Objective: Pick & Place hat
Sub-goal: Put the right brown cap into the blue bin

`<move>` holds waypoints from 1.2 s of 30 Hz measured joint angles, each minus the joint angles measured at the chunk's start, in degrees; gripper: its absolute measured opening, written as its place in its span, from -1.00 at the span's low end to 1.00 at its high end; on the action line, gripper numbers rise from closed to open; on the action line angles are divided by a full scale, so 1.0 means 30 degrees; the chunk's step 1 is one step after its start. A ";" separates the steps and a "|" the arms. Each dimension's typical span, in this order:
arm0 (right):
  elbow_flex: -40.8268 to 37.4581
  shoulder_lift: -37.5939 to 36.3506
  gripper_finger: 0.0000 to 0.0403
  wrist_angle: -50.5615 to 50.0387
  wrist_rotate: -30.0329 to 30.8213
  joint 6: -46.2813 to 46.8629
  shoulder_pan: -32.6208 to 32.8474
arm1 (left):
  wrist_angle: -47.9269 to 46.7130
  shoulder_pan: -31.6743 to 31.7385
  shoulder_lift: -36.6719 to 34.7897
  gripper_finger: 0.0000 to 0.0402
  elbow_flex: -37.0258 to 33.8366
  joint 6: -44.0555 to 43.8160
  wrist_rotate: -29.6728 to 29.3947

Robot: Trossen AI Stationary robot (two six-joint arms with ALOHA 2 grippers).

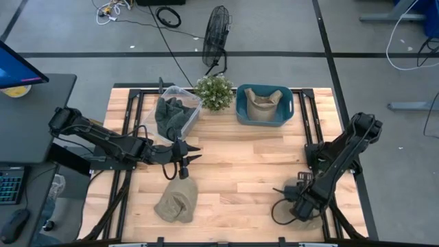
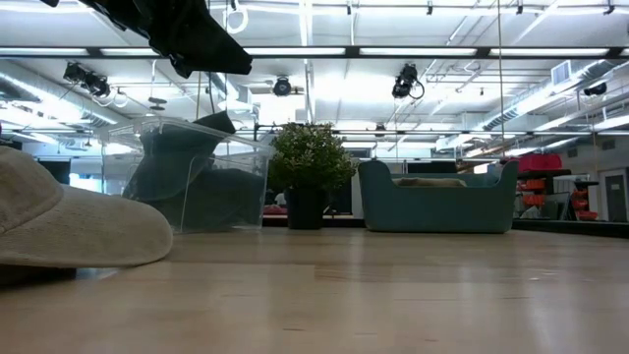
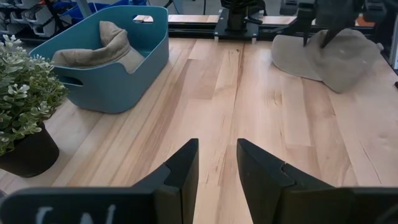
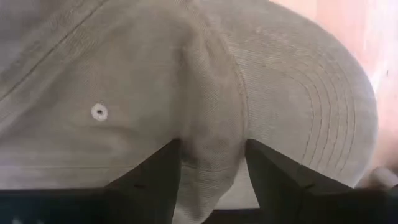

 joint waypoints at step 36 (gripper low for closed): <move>0.8408 0.0105 -0.96 -0.8838 1.9859 -1.3264 -0.6656 | 0.0009 0.0001 0.0000 -0.43 0.0000 -0.0029 0.0000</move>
